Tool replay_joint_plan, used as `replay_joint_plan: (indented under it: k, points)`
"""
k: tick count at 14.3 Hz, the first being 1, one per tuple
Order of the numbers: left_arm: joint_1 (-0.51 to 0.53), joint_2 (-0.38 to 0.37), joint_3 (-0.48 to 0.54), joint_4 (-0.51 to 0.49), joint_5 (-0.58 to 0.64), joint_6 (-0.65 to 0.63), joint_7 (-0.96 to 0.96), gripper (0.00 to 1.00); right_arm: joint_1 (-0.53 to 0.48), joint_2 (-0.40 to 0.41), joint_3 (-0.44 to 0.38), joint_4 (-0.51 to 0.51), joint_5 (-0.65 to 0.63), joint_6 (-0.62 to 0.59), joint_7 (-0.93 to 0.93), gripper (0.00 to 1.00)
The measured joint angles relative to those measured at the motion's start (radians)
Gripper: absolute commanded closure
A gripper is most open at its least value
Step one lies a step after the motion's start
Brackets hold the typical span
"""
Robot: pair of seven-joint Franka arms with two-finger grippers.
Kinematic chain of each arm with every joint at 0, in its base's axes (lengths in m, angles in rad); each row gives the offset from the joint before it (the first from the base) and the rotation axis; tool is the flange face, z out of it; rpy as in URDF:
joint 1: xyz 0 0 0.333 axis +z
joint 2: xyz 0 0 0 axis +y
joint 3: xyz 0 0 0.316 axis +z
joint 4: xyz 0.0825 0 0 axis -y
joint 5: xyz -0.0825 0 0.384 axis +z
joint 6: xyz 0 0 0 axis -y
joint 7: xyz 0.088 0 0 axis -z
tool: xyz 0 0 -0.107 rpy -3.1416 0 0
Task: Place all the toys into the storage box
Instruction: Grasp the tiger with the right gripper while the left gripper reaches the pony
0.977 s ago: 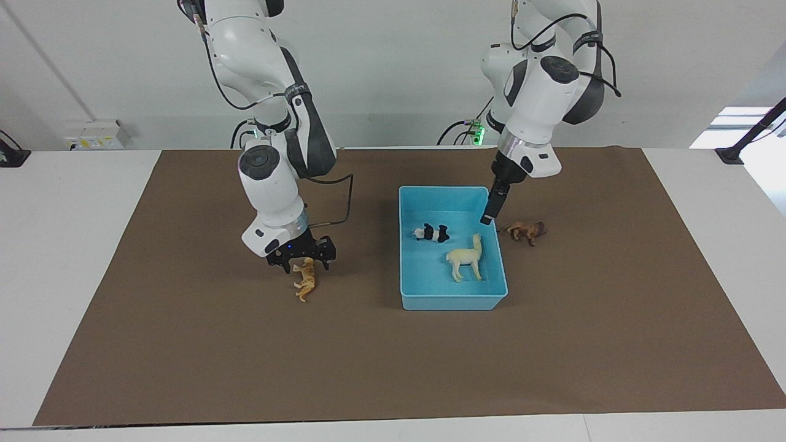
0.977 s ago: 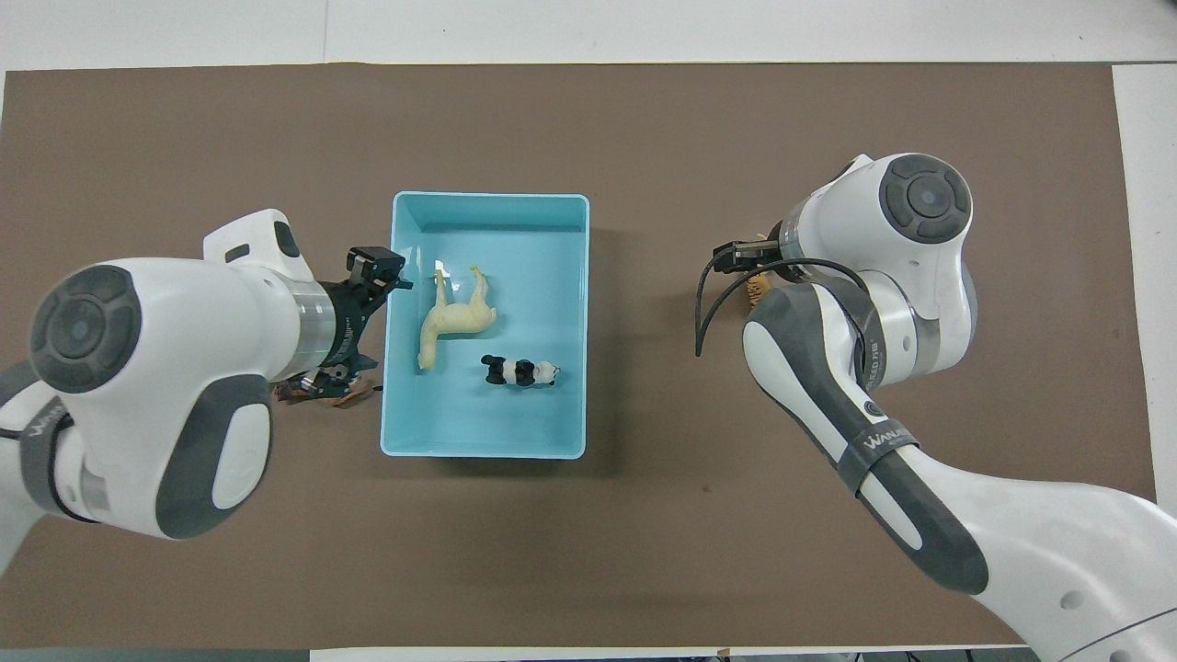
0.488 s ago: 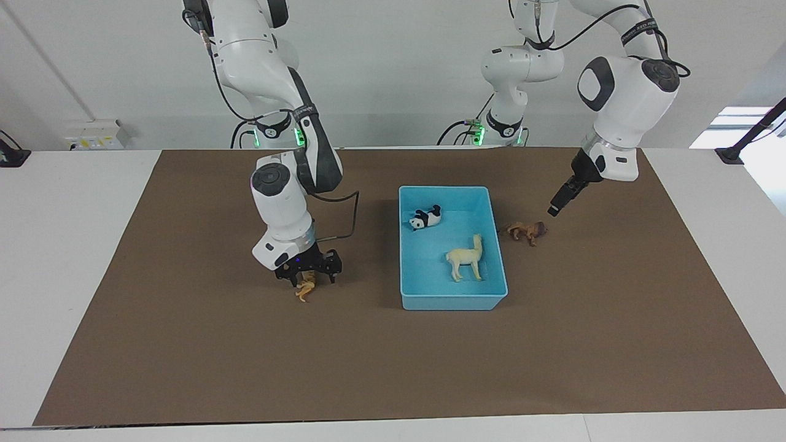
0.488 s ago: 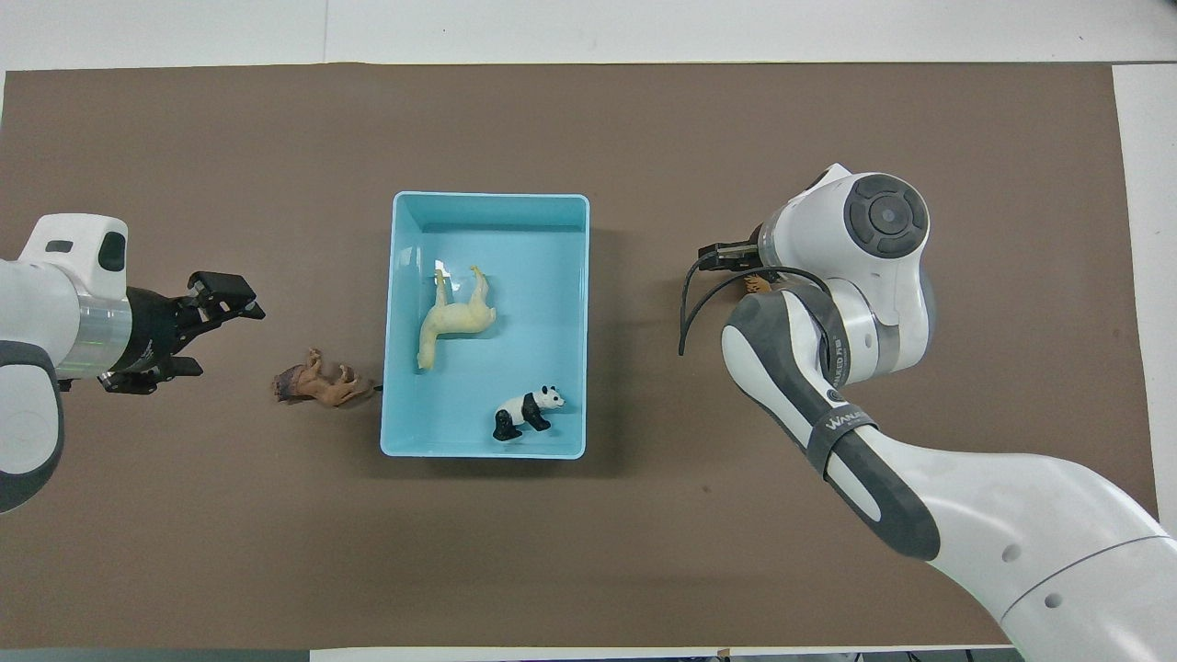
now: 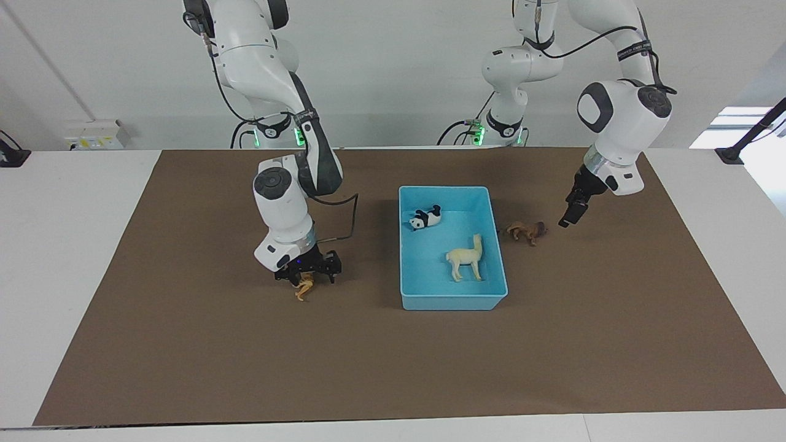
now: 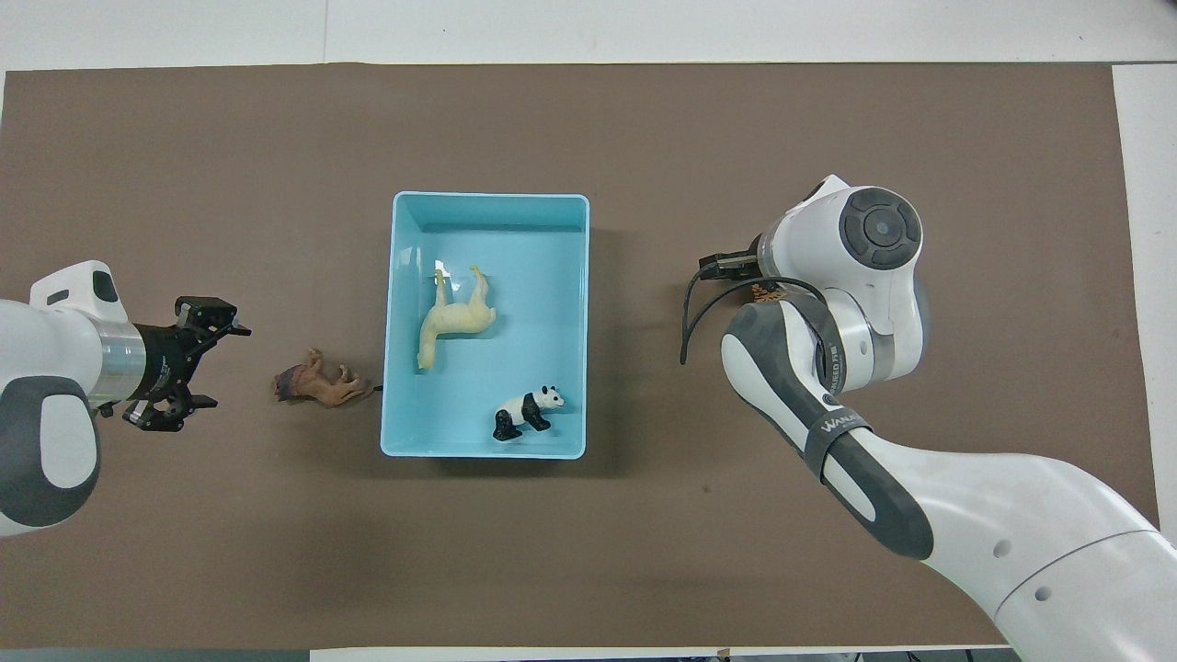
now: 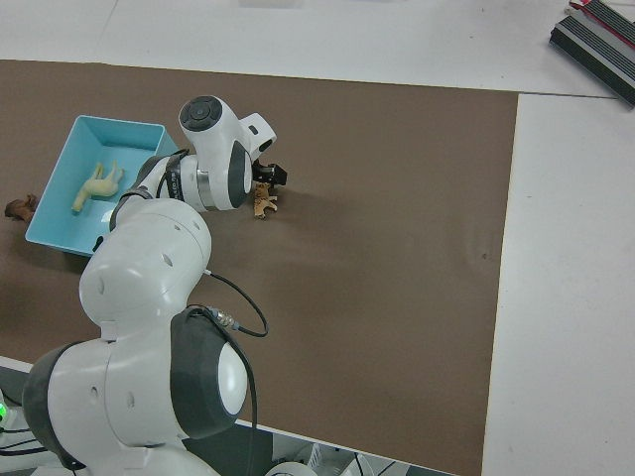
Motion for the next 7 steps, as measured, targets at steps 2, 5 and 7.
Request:
replay_joint_plan:
  k: [2,5,7]
  points:
    - [-0.001,0.005,-0.009,-0.032,0.000,0.064,-0.238,0.00,0.000,0.000,0.000,-0.020,0.000,0.004,0.000,0.00]
    - [0.001,0.022,-0.008,-0.071,0.000,0.132,-0.448,0.00,0.000,-0.001,0.000,-0.034,0.000,0.009,0.000,0.00]
    - [0.001,0.030,-0.006,-0.117,0.000,0.207,-0.549,0.00,0.001,-0.002,0.001,-0.034,0.000,0.009,0.000,0.24]
